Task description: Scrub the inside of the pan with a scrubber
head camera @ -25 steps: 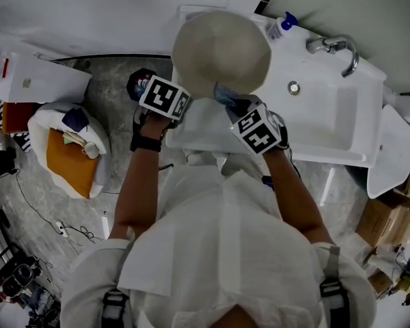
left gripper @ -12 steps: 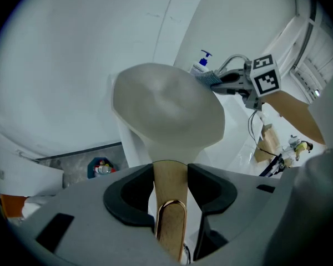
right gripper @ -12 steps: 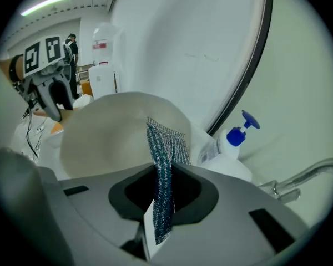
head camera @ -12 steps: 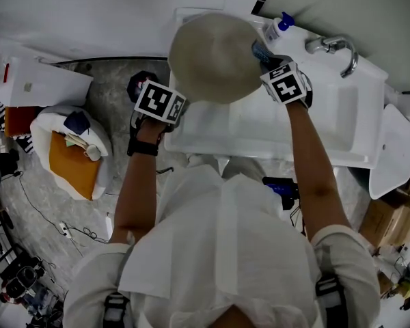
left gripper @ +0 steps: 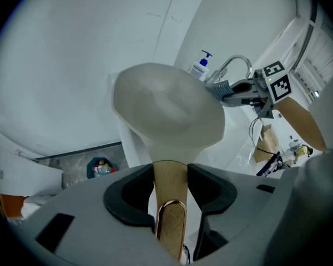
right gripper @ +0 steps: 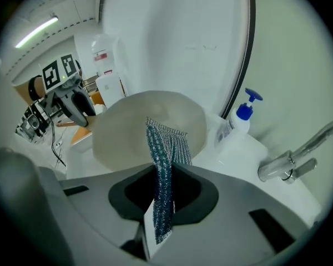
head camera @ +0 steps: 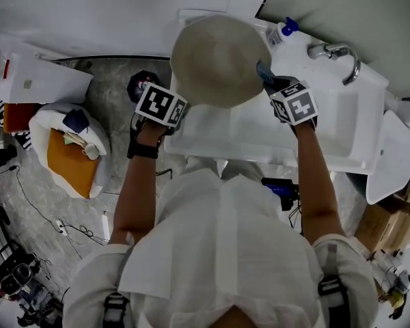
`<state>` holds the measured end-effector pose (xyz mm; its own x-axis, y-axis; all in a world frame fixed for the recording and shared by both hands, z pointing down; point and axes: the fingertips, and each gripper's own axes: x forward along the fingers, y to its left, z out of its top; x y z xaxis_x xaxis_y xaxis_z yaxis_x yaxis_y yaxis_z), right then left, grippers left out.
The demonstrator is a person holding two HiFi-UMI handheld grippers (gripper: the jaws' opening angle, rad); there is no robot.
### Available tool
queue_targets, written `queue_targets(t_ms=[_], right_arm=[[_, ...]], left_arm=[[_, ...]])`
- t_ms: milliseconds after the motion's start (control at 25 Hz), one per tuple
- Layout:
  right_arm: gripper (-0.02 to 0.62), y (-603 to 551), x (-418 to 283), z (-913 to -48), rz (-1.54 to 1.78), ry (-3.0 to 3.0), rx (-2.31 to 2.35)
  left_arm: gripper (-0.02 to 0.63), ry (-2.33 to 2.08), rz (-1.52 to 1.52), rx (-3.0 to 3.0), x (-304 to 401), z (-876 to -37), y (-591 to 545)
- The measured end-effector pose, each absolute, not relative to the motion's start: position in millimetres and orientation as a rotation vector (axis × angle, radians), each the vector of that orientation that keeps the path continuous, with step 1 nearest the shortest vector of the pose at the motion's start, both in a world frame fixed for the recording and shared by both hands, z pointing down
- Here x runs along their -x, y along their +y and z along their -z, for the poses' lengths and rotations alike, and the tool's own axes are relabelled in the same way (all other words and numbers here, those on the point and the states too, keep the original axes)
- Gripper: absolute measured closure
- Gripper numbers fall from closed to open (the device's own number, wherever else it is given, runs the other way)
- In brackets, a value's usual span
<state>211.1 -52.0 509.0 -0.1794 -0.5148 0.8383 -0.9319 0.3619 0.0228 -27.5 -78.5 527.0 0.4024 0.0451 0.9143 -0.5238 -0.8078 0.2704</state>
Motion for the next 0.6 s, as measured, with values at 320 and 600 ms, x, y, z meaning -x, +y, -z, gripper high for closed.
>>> queue_targets(t_ms=[320,600], right_arm=[[0.548,-115,-255,-509,-0.616,-1.694,-1.396],[0.548,-167,-263,-511,-0.538,-1.583,-1.287]], left_arm=[[0.402,-0.410,-1.425,-2.139,27,-527,-80],[0.402,-0.392,-1.424,-2.138,24,-527,-78]])
